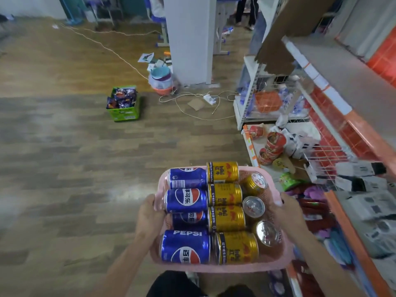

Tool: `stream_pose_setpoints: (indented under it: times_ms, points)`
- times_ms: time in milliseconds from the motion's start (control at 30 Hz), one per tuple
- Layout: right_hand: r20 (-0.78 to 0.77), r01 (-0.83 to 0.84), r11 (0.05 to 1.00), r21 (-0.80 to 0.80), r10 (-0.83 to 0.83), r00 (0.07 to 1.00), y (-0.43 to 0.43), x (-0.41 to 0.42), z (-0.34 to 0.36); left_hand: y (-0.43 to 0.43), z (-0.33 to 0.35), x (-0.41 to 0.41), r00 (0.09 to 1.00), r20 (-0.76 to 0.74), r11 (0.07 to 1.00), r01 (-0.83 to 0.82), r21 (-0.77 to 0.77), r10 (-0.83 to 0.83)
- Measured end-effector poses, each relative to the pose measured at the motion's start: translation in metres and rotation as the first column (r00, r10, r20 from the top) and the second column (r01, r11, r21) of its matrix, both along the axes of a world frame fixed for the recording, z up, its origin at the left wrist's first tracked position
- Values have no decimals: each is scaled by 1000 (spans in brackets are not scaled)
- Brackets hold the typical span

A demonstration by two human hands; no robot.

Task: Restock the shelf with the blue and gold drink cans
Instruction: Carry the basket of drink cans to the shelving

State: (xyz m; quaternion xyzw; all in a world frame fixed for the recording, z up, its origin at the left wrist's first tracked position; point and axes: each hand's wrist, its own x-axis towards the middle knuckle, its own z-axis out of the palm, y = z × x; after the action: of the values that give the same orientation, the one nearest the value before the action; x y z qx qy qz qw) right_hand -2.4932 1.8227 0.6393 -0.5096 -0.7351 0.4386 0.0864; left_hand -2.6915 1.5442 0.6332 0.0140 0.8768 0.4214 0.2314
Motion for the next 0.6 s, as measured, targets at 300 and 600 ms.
stream_pose_setpoints:
  times_ms: [300, 600]
  points:
    - [43, 129, 992, 14, -129, 991, 63, -96, -12, 94, 13, -140, 990, -41, 989, 135, -52, -137]
    - [48, 183, 982, -34, -182, 982, 169, -195, -29, 217, -6, -256, 976, -22, 976, 216, -13, -216]
